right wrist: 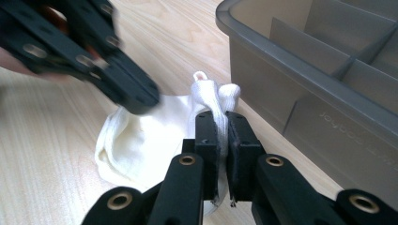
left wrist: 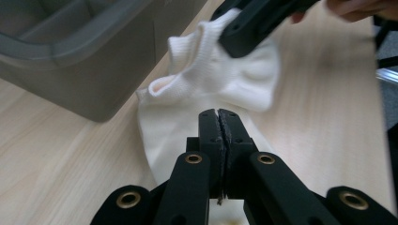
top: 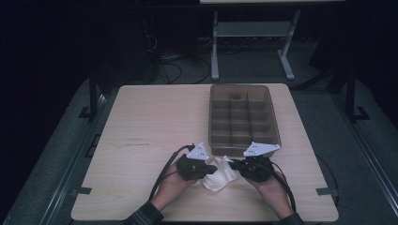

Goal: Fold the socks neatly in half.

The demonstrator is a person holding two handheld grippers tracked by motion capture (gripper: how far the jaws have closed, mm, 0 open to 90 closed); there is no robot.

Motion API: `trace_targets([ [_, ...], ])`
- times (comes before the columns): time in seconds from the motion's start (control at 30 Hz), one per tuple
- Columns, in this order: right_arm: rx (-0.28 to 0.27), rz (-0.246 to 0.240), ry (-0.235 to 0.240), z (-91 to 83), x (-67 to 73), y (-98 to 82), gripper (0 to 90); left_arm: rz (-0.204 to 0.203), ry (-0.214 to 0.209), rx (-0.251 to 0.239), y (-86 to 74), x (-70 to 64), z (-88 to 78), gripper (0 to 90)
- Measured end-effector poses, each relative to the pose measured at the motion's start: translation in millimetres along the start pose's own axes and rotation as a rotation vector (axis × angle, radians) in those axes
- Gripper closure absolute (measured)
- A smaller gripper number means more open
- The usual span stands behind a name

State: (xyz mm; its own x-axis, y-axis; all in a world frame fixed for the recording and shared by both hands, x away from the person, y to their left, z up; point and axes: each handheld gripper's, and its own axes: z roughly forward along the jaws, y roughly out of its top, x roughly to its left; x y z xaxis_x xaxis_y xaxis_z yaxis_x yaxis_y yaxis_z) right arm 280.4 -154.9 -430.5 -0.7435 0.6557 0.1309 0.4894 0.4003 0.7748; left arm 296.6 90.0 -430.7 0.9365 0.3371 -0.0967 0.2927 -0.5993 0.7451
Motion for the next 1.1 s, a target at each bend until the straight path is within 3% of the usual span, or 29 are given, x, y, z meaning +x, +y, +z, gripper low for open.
trace_targets([
  [0.2,0.002,-0.007,-0.006,-0.6,1.0,0.1,84.4,0.010,0.005,0.049,-19.9,-12.8,-16.2,88.9],
  [0.33,0.001,-0.006,-0.007,-0.9,1.1,-0.1,84.4,0.003,-0.003,0.072,-28.5,-14.6,-12.4,88.9],
  [0.7,0.019,-0.037,-0.010,2.6,9.3,1.1,84.3,0.001,-0.007,0.123,-32.4,-12.5,2.7,89.0],
  [1.1,0.043,-0.077,0.018,10.9,28.7,4.5,84.1,-0.014,-0.008,0.125,-33.4,-10.4,5.4,89.6],
])
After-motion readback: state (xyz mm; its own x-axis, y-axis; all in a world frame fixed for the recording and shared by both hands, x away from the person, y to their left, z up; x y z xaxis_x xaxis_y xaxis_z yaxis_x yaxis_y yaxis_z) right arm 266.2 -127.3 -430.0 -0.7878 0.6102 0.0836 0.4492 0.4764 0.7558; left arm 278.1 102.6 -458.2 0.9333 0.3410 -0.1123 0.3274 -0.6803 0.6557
